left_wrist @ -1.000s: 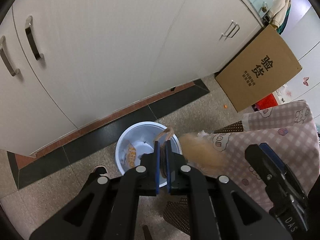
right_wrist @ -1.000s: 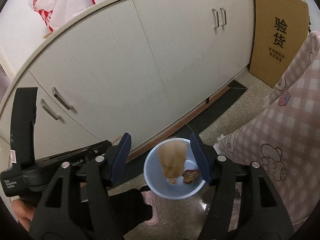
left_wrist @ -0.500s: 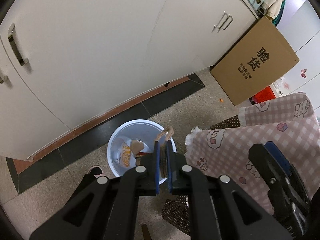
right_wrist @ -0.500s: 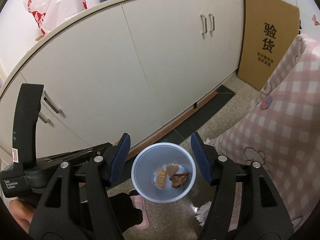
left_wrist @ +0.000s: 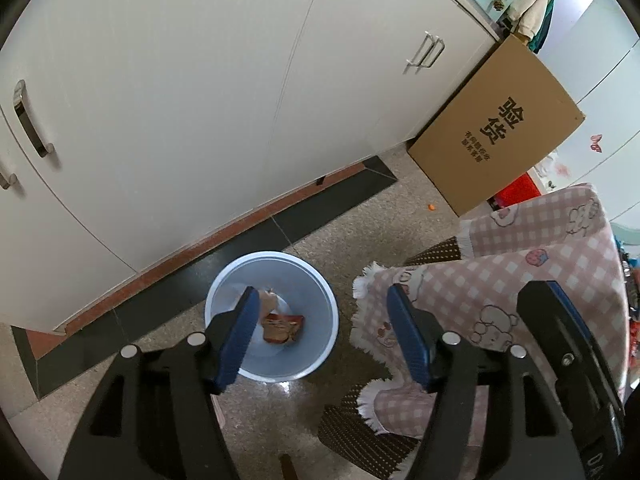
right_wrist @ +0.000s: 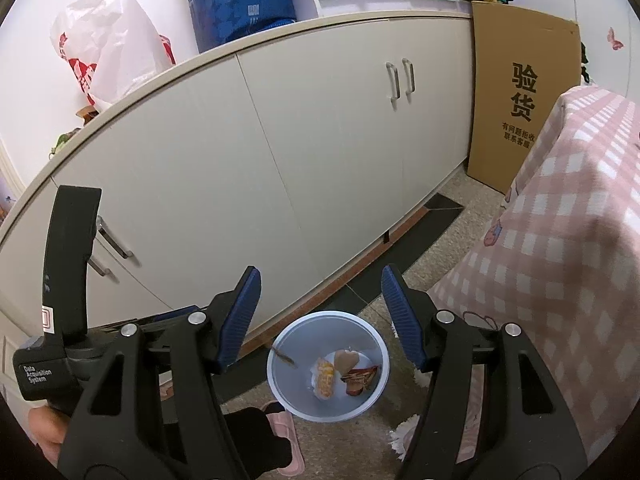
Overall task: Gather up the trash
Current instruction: 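Carry both items to the wastebasket and open both tools over it, then return to the table and grasp the blue-white packaging with the right tool while the left grasps paper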
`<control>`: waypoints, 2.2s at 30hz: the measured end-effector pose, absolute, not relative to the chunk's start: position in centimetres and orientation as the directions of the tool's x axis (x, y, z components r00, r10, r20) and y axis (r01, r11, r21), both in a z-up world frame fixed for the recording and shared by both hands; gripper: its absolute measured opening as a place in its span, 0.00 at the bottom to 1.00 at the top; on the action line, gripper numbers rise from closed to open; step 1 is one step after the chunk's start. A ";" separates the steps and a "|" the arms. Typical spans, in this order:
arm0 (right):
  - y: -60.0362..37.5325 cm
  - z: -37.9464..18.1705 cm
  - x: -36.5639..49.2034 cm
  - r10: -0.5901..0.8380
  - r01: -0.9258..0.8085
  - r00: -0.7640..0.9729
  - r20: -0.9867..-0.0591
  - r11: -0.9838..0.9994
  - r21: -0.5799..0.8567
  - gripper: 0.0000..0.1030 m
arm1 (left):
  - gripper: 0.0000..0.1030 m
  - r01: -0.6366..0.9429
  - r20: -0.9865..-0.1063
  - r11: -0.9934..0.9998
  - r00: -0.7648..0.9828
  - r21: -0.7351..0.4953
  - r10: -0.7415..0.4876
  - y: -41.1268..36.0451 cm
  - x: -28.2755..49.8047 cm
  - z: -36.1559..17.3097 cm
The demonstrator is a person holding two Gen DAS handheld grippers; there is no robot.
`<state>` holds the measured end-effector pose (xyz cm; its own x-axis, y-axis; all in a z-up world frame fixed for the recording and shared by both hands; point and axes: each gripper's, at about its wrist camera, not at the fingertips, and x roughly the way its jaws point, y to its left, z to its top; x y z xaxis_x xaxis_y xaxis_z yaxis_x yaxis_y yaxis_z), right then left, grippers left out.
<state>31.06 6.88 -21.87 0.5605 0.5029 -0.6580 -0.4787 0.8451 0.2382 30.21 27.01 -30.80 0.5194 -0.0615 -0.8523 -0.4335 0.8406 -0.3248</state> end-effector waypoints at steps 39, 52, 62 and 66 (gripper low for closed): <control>-30.6 -10.0 27.3 0.247 -0.057 0.847 -0.471 0.922 0.382 0.63 | 0.73 0.287 -0.670 0.957 0.702 -0.044 -0.242 -8.2 31.4 -12.2; -32.5 -13.0 27.8 0.272 -0.030 0.805 -0.527 0.906 0.422 0.64 | 0.32 0.299 -0.677 0.941 0.726 0.157 -0.117 -13.6 34.6 -13.9; -29.6 -15.5 29.3 0.343 -0.039 0.694 -0.633 0.896 0.442 0.64 | 0.03 0.229 -0.607 0.973 0.774 0.007 -0.178 -9.1 32.7 -12.1; -28.5 -16.0 29.9 0.348 -0.036 0.658 -0.668 0.900 0.434 0.55 | 0.03 0.230 -0.589 0.972 0.780 -0.045 -0.211 -7.7 31.5 -11.8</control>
<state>29.87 -28.53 -16.00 0.6578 0.3482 -0.6679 -0.0360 0.9003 0.4338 31.54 -7.71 -11.77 0.7803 -0.2114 -0.5885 0.2297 0.9722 -0.0448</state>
